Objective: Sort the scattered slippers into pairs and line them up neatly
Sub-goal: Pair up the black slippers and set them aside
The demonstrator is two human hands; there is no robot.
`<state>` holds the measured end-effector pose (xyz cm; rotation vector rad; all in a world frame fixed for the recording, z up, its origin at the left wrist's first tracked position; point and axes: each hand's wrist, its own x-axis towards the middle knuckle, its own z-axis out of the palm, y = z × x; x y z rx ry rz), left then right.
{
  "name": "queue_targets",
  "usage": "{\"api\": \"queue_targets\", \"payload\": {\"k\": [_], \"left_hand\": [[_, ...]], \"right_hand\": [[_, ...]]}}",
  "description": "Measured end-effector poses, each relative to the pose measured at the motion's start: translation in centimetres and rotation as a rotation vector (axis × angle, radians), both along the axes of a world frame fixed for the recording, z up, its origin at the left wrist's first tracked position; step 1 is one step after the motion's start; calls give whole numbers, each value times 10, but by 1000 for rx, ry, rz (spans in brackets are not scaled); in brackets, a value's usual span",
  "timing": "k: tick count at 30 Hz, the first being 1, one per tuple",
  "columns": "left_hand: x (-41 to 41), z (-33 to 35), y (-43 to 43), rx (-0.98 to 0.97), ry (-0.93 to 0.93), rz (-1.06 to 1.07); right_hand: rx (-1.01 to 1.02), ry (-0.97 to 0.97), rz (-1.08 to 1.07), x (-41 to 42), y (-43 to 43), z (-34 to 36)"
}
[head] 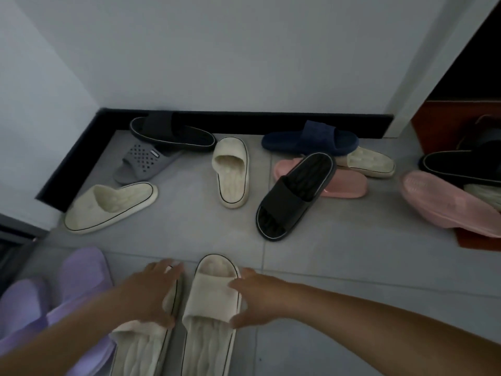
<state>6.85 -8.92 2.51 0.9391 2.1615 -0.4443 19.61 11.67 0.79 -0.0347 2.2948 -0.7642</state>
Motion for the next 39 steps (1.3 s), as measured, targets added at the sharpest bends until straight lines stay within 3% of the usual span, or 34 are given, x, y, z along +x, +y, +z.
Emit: {"api": "queue_targets", "payload": {"k": [4, 11, 14, 17, 22, 25, 32, 36, 39], "left_hand": [[16, -1, 51, 213, -60, -54], [3, 4, 163, 321, -34, -245], [-13, 10, 214, 460, 48, -216], [-19, 9, 254, 569, 268, -377], [-16, -13, 277, 418, 234, -414], [-10, -26, 271, 474, 227, -383], [-11, -39, 236, 659, 212, -88], [-29, -29, 215, 696, 103, 336], [-45, -14, 207, 779, -40, 718]], "right_hand": [[88, -100, 5, 16, 28, -10], [199, -79, -210, 29, 107, -12], [227, -9, -357, 29, 145, -9], [298, 28, -444, 29, 178, -5], [396, 199, -666, 11, 226, 4], [344, 224, -785, 9, 238, -4], [264, 183, -710, 15, 201, -37], [176, 274, -727, -4, 179, -32], [65, 344, -862, -14, 164, -21]]}}
